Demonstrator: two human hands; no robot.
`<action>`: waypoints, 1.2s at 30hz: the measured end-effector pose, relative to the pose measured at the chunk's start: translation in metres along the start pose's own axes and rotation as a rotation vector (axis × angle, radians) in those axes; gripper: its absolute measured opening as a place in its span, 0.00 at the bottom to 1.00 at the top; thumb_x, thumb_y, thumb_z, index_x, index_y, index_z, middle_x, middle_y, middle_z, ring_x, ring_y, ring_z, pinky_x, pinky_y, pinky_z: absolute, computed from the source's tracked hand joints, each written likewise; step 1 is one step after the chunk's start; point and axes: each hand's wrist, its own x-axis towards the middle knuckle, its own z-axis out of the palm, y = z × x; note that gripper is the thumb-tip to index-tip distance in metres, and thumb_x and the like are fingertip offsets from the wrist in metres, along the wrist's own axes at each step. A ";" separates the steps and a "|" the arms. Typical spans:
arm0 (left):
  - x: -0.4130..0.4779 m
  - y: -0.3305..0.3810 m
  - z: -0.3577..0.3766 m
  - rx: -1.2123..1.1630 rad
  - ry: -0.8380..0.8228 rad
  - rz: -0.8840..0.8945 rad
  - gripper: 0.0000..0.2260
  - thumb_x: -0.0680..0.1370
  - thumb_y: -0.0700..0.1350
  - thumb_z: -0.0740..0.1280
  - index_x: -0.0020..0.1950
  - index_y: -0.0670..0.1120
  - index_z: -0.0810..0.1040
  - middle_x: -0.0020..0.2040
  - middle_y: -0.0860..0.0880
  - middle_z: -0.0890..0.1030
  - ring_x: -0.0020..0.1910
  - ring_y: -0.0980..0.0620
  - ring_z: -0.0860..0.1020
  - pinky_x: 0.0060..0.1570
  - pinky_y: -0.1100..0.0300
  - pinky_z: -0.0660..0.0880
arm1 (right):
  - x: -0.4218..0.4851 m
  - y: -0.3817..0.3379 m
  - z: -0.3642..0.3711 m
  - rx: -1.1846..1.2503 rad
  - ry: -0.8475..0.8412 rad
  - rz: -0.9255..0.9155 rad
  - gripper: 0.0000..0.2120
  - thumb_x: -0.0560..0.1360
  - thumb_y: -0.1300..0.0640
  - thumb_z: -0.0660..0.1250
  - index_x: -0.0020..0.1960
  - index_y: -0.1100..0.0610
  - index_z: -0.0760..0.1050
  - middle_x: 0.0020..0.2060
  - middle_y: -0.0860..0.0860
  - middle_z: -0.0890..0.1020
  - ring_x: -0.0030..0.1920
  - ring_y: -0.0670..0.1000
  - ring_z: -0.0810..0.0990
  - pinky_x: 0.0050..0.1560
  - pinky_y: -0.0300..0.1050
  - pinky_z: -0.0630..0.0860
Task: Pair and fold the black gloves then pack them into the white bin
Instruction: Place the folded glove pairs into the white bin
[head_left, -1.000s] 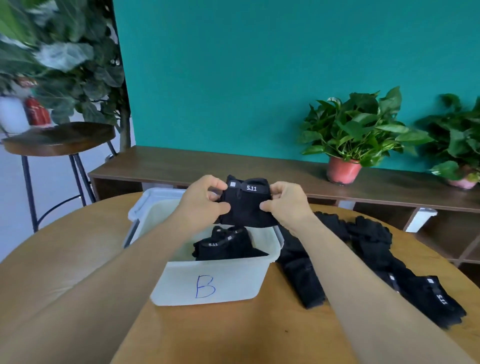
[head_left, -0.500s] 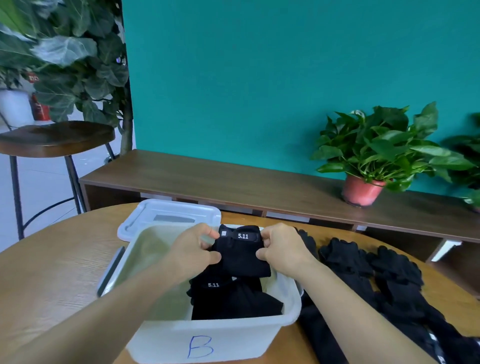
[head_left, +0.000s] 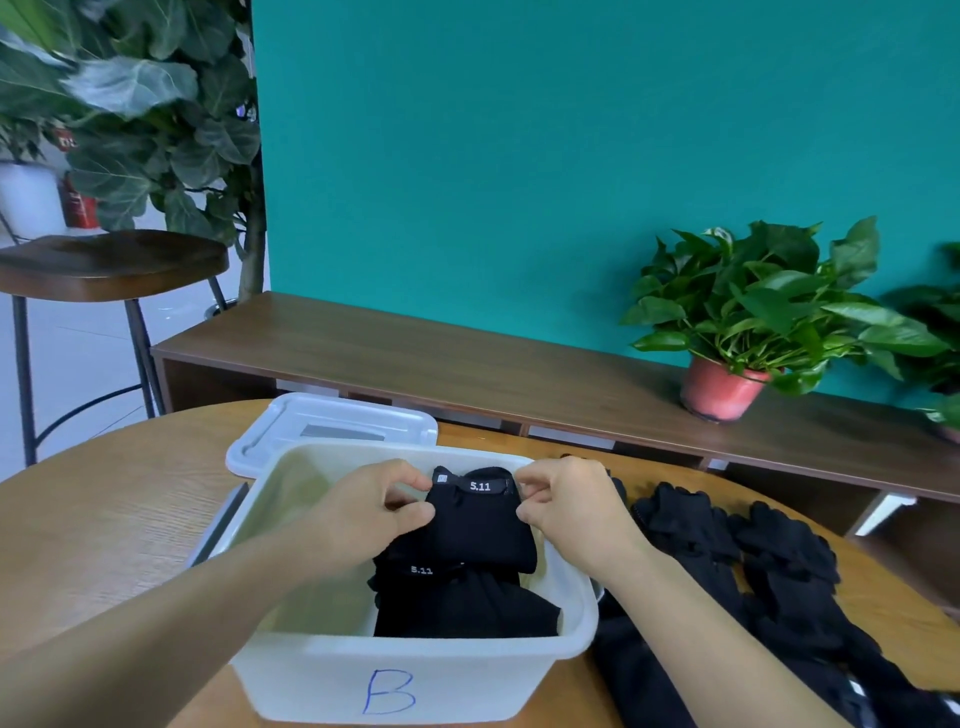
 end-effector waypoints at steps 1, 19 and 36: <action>0.000 -0.002 -0.002 0.011 -0.016 0.012 0.09 0.80 0.43 0.68 0.59 0.52 0.77 0.58 0.50 0.81 0.55 0.55 0.80 0.50 0.68 0.76 | -0.001 0.002 -0.001 -0.021 0.021 -0.035 0.01 0.71 0.67 0.68 0.42 0.64 0.78 0.40 0.57 0.80 0.39 0.58 0.77 0.46 0.53 0.80; 0.019 -0.009 0.010 0.352 -0.190 0.134 0.20 0.80 0.45 0.67 0.70 0.57 0.71 0.61 0.55 0.71 0.59 0.59 0.71 0.57 0.68 0.68 | 0.009 -0.003 -0.003 -0.549 -0.260 -0.142 0.22 0.73 0.37 0.68 0.64 0.43 0.78 0.55 0.47 0.69 0.54 0.52 0.57 0.65 0.51 0.62; -0.018 0.038 0.014 0.302 -0.010 0.265 0.15 0.81 0.43 0.66 0.67 0.50 0.77 0.58 0.55 0.78 0.57 0.58 0.75 0.55 0.67 0.68 | -0.024 0.021 -0.015 -0.012 -0.124 -0.015 0.14 0.77 0.47 0.69 0.62 0.43 0.79 0.63 0.46 0.74 0.70 0.51 0.60 0.69 0.55 0.53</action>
